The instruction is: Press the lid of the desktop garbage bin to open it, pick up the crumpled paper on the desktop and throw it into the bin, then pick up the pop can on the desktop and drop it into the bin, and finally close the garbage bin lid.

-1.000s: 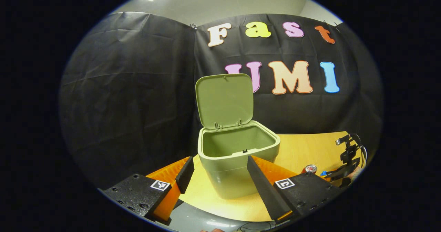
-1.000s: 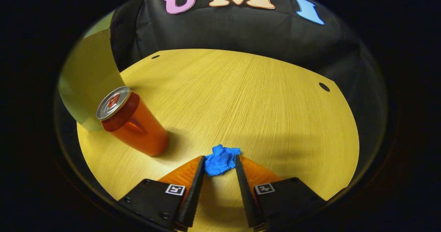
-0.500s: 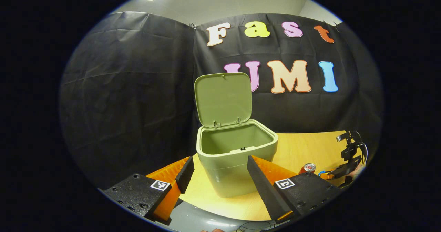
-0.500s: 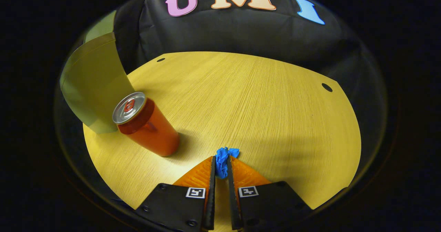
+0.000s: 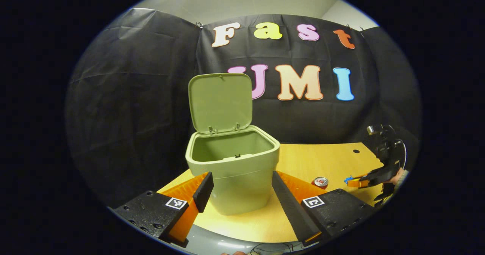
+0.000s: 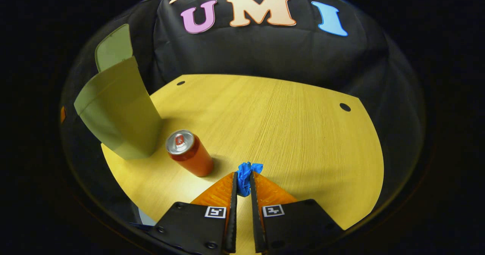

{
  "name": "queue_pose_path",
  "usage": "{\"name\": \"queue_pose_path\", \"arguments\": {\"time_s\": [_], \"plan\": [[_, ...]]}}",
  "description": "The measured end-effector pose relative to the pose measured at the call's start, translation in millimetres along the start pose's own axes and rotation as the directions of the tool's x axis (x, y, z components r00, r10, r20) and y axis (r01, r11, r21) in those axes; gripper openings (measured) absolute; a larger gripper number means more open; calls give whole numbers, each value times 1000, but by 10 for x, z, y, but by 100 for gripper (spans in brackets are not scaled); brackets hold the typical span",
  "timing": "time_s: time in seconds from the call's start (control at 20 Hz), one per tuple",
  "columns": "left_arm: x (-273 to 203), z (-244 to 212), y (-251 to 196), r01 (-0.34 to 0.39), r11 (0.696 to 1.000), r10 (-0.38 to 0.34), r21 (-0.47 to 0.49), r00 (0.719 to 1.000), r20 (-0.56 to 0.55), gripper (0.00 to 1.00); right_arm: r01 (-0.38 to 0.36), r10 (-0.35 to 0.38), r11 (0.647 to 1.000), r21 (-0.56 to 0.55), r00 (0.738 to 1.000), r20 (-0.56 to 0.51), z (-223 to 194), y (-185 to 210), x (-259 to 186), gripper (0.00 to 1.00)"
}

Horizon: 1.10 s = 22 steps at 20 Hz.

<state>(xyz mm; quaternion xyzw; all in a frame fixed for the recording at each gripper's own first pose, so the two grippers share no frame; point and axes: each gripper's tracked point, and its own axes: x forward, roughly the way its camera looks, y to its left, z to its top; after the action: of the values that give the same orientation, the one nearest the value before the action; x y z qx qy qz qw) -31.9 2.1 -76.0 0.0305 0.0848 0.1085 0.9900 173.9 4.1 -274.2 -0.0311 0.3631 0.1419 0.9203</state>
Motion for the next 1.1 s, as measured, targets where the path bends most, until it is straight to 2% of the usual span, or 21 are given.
{"name": "queue_pose_path", "arguments": {"time_s": [0.1,0.25,0.35,0.4,0.45,0.5,0.6,0.75,1.1], "plan": [[58,-74,-148,73,997,-73,25,997,-2,95,9,-8,1000,-30,999,40,136,93,-217,21],[154,-154,-320,159,987,-159,27,987,-9,95,-16,24,996,-92,996,87,349,372,-506,21],[209,-219,-374,192,981,-192,9,981,-16,95,-55,68,992,-112,991,119,503,624,-632,21],[218,-229,-408,206,979,-206,-4,979,-16,99,-75,92,989,-128,987,131,575,766,-685,21],[230,-245,-424,215,977,-215,-17,977,-16,95,-89,111,984,-153,984,141,637,876,-751,17],[235,-260,-427,219,975,-219,-27,976,-14,95,-100,128,978,-183,981,148,704,991,-823,20],[230,-304,-433,225,973,-226,-50,974,-14,95,-148,188,962,-230,969,162,870,1276,-943,20],[202,-416,-383,215,974,-218,-78,975,-36,95,-223,291,926,-304,935,201,1153,1711,-1182,20],[14,-534,-163,159,979,-166,-131,985,-49,93,-280,445,831,-480,853,273,1834,2498,-1567,20]]}}
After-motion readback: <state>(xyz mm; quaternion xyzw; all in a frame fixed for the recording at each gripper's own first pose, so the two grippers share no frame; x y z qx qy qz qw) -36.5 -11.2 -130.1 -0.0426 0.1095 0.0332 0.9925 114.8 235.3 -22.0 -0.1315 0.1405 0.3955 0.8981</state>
